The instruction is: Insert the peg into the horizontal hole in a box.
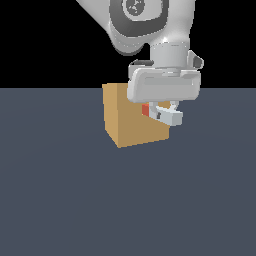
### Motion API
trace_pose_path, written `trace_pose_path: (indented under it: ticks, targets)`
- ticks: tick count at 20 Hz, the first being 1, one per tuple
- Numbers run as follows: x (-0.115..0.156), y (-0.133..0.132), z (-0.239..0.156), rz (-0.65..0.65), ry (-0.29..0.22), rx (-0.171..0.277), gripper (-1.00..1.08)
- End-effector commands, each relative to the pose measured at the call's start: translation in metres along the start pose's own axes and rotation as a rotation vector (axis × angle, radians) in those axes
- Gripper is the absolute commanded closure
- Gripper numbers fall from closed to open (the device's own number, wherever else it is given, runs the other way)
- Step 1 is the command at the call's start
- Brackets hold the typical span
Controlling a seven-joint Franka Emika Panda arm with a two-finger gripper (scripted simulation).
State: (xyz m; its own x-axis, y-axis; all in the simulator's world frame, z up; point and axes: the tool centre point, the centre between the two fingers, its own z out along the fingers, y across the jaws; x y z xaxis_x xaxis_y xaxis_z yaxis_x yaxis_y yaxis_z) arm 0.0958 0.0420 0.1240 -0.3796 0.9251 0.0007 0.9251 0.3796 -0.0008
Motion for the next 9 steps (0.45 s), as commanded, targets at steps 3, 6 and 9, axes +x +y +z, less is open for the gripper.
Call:
trace_pose_path:
  ticks: [3, 6, 9]
  targets:
    - [0.026, 0.0, -0.002, 0.0, -0.001, -0.003, 1.08]
    - [0.037, 0.001, -0.002, 0.0, -0.001, -0.003, 1.08]
    - [0.04, 0.002, -0.002, 0.0, -0.001, -0.003, 1.08]
